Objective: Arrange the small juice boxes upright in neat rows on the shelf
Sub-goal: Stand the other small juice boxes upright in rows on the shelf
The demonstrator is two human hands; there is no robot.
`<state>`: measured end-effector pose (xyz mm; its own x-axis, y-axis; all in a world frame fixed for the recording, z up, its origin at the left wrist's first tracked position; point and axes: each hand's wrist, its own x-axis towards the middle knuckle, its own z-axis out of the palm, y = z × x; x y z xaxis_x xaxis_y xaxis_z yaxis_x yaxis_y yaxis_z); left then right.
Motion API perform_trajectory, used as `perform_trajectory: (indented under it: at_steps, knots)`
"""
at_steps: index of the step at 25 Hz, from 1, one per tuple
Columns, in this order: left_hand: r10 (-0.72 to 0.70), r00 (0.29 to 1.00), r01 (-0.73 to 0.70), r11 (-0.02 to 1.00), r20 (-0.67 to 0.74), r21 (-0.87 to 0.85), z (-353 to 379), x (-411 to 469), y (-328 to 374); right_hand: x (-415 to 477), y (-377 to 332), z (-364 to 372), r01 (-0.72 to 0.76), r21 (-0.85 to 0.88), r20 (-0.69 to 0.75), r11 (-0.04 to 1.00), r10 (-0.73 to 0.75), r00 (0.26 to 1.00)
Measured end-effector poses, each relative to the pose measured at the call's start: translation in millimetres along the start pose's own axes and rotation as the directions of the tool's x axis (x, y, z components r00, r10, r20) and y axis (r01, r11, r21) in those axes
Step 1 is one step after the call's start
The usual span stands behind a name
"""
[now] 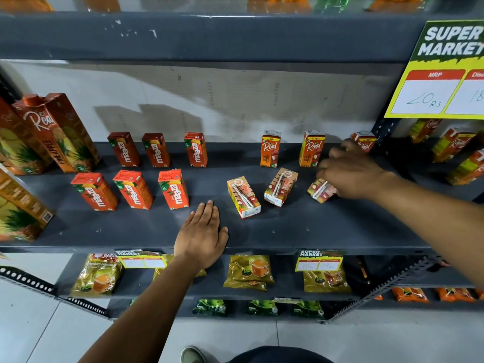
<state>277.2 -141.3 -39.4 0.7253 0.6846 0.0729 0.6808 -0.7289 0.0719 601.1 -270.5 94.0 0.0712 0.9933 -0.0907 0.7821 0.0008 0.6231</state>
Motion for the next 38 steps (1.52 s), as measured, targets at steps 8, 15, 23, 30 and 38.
perform_trajectory:
  at_steps: [8,15,23,30,38]
  knots:
    - [0.003,1.0,-0.003,1.0,-0.006,-0.001,0,0,0,-19,-17,34,-0.384,0.706,0.007,0.596,0.536,0.844]
    - [0.0,1.0,0.0,1.0,0.013,0.005,-2,0,1,-1,-80,56,-0.253,0.936,0.338,-0.246,0.832,0.44]
    - [-0.004,1.0,0.003,1.0,0.027,0.013,-3,-1,2,-2,-97,63,-0.267,0.934,0.331,-0.236,0.852,0.405]
    - [-0.004,1.0,0.004,1.0,0.025,0.004,-4,-1,2,-1,-90,57,-0.218,0.949,0.298,-0.226,0.869,0.395]
    - [-0.002,1.0,0.002,1.0,0.016,-0.011,-4,-1,2,-3,-93,67,-0.277,0.946,0.281,-0.167,0.848,0.45]
